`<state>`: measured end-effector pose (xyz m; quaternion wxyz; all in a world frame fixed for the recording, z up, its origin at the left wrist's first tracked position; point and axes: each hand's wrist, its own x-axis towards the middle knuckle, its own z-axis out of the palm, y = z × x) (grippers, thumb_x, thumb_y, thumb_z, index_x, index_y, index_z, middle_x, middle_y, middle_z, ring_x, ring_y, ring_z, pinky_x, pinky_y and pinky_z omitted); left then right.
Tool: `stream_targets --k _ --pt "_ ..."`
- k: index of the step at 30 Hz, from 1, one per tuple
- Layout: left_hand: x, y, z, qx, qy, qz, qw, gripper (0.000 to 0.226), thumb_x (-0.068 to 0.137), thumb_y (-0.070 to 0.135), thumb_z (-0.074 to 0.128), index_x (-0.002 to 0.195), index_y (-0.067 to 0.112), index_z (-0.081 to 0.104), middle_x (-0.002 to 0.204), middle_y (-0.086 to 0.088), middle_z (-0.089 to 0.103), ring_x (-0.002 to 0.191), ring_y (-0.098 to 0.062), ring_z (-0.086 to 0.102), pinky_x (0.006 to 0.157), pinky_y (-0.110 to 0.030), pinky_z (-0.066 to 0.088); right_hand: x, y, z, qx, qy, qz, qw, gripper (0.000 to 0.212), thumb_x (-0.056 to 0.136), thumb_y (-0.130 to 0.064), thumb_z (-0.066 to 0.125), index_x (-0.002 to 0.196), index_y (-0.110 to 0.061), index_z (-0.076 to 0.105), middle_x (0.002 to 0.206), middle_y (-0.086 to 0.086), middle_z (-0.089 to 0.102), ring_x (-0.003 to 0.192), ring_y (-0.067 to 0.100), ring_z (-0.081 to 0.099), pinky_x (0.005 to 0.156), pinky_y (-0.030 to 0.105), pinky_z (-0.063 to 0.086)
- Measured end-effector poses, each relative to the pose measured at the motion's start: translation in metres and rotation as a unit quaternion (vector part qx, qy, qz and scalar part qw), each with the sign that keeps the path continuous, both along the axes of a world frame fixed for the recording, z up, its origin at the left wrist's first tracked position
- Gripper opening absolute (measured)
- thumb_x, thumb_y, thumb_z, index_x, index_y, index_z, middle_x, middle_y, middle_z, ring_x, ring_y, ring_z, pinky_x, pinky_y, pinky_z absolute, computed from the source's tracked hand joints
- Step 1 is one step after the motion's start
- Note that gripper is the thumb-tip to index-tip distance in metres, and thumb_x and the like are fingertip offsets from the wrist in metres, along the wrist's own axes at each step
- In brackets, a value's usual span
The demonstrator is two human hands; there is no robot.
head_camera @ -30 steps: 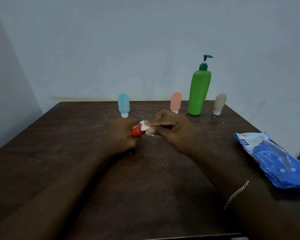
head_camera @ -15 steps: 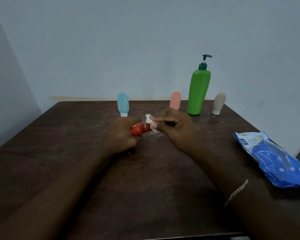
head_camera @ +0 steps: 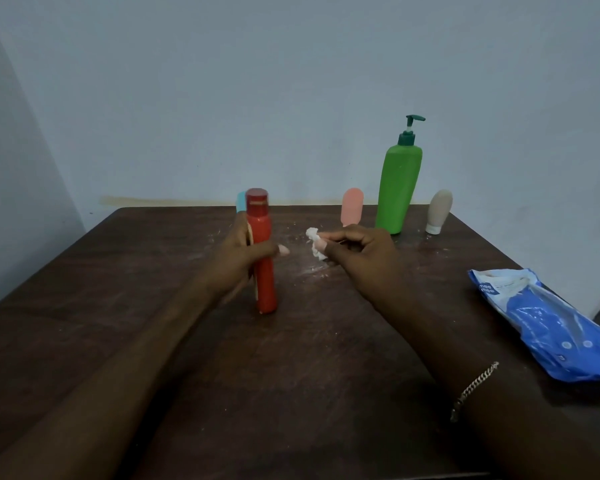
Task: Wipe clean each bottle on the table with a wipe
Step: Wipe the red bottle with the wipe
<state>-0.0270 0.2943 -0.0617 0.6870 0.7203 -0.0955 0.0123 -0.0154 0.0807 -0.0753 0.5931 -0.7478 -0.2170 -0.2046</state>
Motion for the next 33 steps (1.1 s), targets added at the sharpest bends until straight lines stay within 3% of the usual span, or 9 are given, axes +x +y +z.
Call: stream_targets --k 4,7,10,14,17,21,25,29,33 --pt "0.007 0.018 -0.002 -0.256 0.087 -0.004 0.963 0.071 0.080 0.017 0.070 0.143 0.007 0.039 0.123 -0.014 0.054 0.110 -0.024 0.063 0.095 -0.043 0.052 -0.002 -0.001 0.000 0.015 0.023 0.013 1.000 0.015 0.084 -0.013 0.076 0.098 -0.006 0.076 0.086 0.002 0.076 0.077 0.015 0.073 0.072 0.026 0.059" --pt "0.011 0.025 -0.004 -0.354 0.127 -0.007 0.927 0.038 0.096 0.026 0.062 0.125 0.009 0.045 0.135 -0.024 0.054 0.122 -0.038 0.061 0.104 -0.058 0.047 -0.004 0.001 0.002 0.026 0.019 0.029 0.999 0.014 0.082 -0.010 0.077 0.096 -0.008 0.073 0.088 0.003 0.075 0.082 0.018 0.073 0.077 0.032 0.060" --pt "0.012 0.024 -0.008 -0.420 0.162 0.002 0.893 0.046 0.098 0.030 0.059 0.130 0.003 0.042 0.134 -0.032 0.055 0.121 -0.046 0.059 0.098 -0.066 0.047 -0.006 0.000 0.004 0.022 -0.009 0.019 1.000 0.019 0.083 -0.008 0.075 0.101 -0.011 0.073 0.094 0.000 0.074 0.087 0.012 0.071 0.075 0.023 0.057" --pt "0.014 0.022 -0.010 -0.442 0.176 0.020 0.880 0.044 0.098 0.031 0.059 0.125 0.000 0.044 0.131 -0.033 0.055 0.119 -0.048 0.060 0.089 -0.061 0.055 -0.005 0.001 0.004 -0.020 -0.068 -0.002 0.998 0.022 0.082 -0.005 0.075 0.103 -0.012 0.075 0.103 -0.001 0.069 0.097 0.012 0.067 0.085 0.027 0.055" --pt "0.013 0.019 -0.012 -0.440 0.191 0.017 0.877 0.046 0.099 0.037 0.057 0.123 0.000 0.045 0.129 -0.032 0.058 0.115 -0.046 0.064 0.086 -0.057 0.058 -0.007 0.004 0.004 -0.047 -0.075 -0.001 0.996 0.032 0.080 -0.005 0.076 0.112 -0.013 0.073 0.108 0.000 0.065 0.102 0.009 0.064 0.089 0.022 0.052" --pt "0.011 0.017 -0.011 -0.442 0.197 0.009 0.875 0.046 0.099 0.042 0.054 0.117 0.000 0.047 0.130 -0.031 0.059 0.115 -0.044 0.064 0.083 -0.055 0.059 -0.013 0.004 0.004 -0.078 -0.093 -0.022 0.992 0.028 0.082 -0.017 0.077 0.110 -0.016 0.074 0.100 -0.008 0.072 0.089 0.010 0.067 0.079 0.027 0.056" --pt "0.011 0.012 -0.015 -0.435 0.196 0.003 0.879 0.056 0.099 0.041 0.054 0.133 -0.002 0.042 0.132 -0.031 0.057 0.116 -0.043 0.064 0.078 -0.054 0.061 -0.017 0.007 0.006 -0.097 -0.114 -0.037 0.988 0.027 0.083 -0.020 0.077 0.110 -0.016 0.074 0.102 -0.009 0.073 0.092 0.005 0.068 0.080 0.028 0.057" --pt "0.011 0.007 -0.019 -0.425 0.196 -0.003 0.884 0.064 0.098 0.039 0.055 0.146 0.001 0.034 0.136 -0.031 0.054 0.117 -0.044 0.063 0.074 -0.052 0.062 -0.019 0.012 0.008 -0.186 -0.211 -0.027 0.959 0.019 0.083 -0.014 0.076 0.102 -0.013 0.075 0.099 -0.001 0.068 0.088 0.007 0.064 0.074 0.024 0.054" --pt "0.009 0.012 -0.019 -0.441 0.193 0.004 0.876 0.066 0.098 0.039 0.056 0.146 0.000 0.032 0.135 -0.031 0.055 0.114 -0.043 0.065 0.075 -0.051 0.062 -0.012 0.000 0.007 -0.266 -0.209 -0.048 0.940 0.014 0.084 -0.014 0.073 0.098 -0.011 0.076 0.095 0.001 0.068 0.081 0.011 0.064 0.069 0.034 0.056"
